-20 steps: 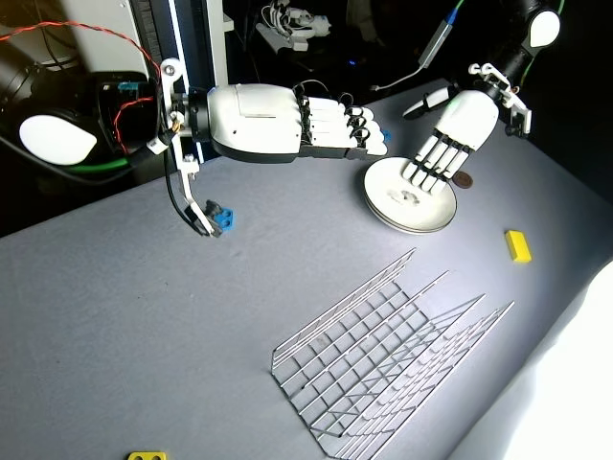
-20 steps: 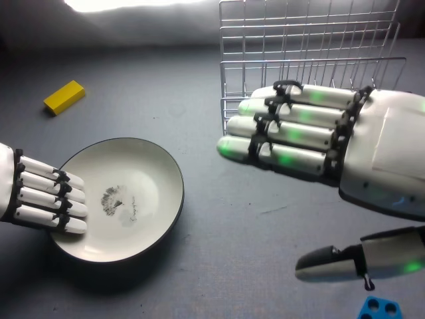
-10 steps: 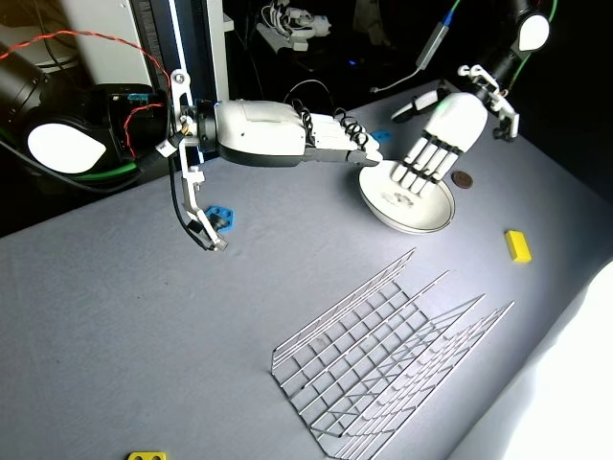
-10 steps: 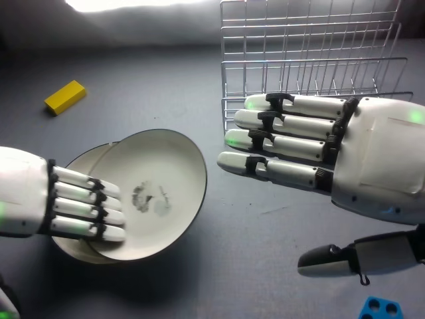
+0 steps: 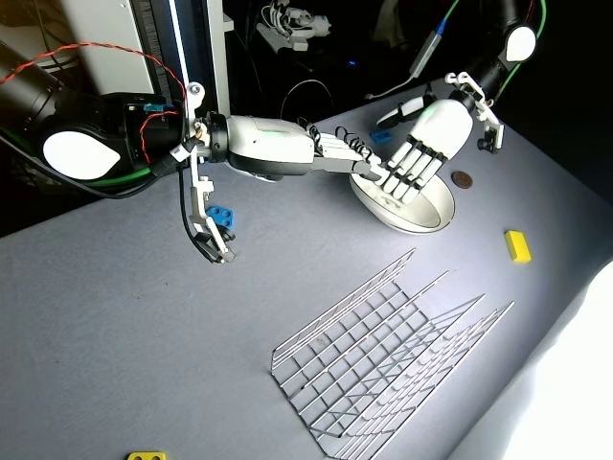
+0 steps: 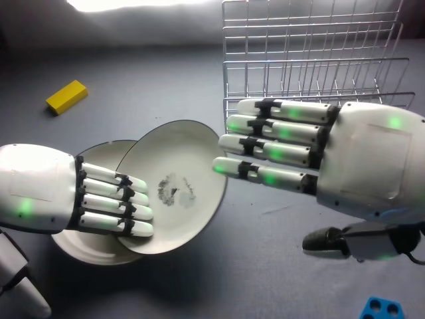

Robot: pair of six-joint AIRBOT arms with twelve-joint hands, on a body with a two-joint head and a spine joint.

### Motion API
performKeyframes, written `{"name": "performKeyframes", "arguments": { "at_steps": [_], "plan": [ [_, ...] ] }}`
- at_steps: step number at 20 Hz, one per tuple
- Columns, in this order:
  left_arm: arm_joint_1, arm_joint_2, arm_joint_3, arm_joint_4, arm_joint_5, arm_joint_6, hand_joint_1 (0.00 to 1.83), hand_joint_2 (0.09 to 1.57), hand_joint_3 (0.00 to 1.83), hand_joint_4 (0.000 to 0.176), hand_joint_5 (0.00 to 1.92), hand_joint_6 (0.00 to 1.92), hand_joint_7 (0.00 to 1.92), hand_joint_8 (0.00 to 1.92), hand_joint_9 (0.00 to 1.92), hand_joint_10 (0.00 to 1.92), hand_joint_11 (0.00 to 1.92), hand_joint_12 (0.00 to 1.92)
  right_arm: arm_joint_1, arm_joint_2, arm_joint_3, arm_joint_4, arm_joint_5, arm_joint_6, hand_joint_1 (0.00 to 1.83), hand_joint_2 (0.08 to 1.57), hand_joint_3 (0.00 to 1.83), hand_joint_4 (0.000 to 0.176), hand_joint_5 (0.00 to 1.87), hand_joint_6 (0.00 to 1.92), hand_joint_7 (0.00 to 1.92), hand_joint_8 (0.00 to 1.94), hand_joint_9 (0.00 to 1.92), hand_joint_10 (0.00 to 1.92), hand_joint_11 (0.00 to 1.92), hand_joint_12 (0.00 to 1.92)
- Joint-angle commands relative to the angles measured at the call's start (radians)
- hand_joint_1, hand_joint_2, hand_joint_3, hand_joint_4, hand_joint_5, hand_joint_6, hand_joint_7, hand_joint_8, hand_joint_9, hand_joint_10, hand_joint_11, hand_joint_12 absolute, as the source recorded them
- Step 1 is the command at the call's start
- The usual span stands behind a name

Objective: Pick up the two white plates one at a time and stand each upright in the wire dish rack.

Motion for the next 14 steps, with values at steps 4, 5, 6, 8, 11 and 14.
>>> {"name": "performKeyframes", "arguments": {
  "at_steps": [4, 5, 6, 8, 11, 14],
  "plan": [
    [0.010, -0.017, -0.011, 0.006, -0.022, 0.003, 0.00, 0.97, 0.01, 0.000, 0.00, 0.00, 0.00, 0.00, 0.00, 0.00, 0.00, 0.00, 0.049, -0.036, 0.011, 0.011, 0.063, -0.014, 1.01, 1.03, 0.00, 0.000, 0.00, 0.00, 0.00, 0.00, 0.00, 0.00, 0.00, 0.00],
    [0.013, -0.017, -0.008, 0.006, -0.022, 0.004, 0.00, 0.96, 0.00, 0.000, 0.00, 0.00, 0.00, 0.00, 0.00, 0.00, 0.00, 0.00, 0.056, -0.060, 0.028, 0.011, 0.055, -0.021, 1.11, 1.02, 0.00, 0.000, 0.00, 0.00, 0.00, 0.00, 0.00, 0.00, 0.02, 0.01],
    [0.015, -0.018, -0.006, 0.006, -0.022, 0.005, 0.00, 0.96, 0.01, 0.000, 0.00, 0.00, 0.00, 0.00, 0.00, 0.00, 0.00, 0.00, 0.059, -0.072, 0.040, 0.012, 0.047, -0.027, 1.14, 1.01, 0.00, 0.000, 0.00, 0.00, 0.00, 0.00, 0.00, 0.00, 0.02, 0.01],
    [0.021, -0.019, 0.004, 0.001, -0.022, 0.006, 0.00, 0.96, 0.01, 0.000, 0.00, 0.00, 0.00, 0.00, 0.00, 0.00, 0.00, 0.00, 0.083, -0.118, 0.075, 0.050, -0.014, -0.042, 1.19, 1.06, 0.01, 0.000, 0.00, 0.00, 0.00, 0.00, 0.00, 0.00, 0.03, 0.03],
    [0.024, -0.019, 0.012, -0.009, -0.023, 0.006, 0.00, 0.96, 0.01, 0.000, 0.00, 0.00, 0.00, 0.00, 0.00, 0.00, 0.00, 0.00, 0.107, -0.175, 0.116, 0.074, -0.042, -0.049, 1.36, 1.08, 0.00, 0.000, 0.00, 0.00, 0.00, 0.00, 0.00, 0.00, 0.01, 0.11],
    [0.029, -0.019, 0.020, -0.024, -0.024, 0.006, 0.00, 0.96, 0.00, 0.000, 0.00, 0.00, 0.00, 0.00, 0.00, 0.00, 0.00, 0.00, 0.114, -0.228, 0.147, 0.075, -0.049, -0.063, 1.39, 1.10, 0.00, 0.000, 0.00, 0.00, 0.00, 0.00, 0.00, 0.00, 0.00, 0.14]
  ]
}}
